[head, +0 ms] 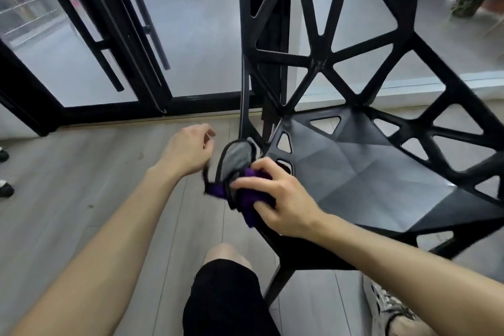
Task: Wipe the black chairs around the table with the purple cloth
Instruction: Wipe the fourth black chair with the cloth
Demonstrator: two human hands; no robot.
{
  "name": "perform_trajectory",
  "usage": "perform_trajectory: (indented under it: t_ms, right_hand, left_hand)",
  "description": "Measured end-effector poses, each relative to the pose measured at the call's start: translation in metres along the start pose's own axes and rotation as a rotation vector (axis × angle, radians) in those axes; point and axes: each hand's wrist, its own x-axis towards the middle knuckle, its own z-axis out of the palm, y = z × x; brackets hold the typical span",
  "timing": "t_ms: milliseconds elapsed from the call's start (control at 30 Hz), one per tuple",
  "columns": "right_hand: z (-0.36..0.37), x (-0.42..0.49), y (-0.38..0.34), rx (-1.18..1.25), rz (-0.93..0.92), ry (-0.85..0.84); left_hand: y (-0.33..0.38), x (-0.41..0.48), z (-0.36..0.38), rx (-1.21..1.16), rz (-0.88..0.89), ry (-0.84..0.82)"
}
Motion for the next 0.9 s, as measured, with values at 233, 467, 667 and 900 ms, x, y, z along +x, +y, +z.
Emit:
perform_trajectory:
  t_ms: [233,467,667,900]
  right_hand:
    - [-0.021,0.076,0.054,-0.008,0.257,0.230]
    - [-0.047,0.044,0.100,-0.128,0.473,0.165]
    - [-0.035,0.030,0.100,-0.181,0.419,0.022]
    - [-0.067,0.103,0.147,-0.135,0.717,0.555]
  left_hand:
    - [0.015,0.008,-0.005,-0.057,0.009,0.038]
    - [0.046,0.023,0.000,-0.269,-0.057,0.111]
    - [0.079,0.035,-0.001,-0.443,-0.143,0.156]
    - [0.108,0.063,0.004,-0.359,-0.166,0.198]
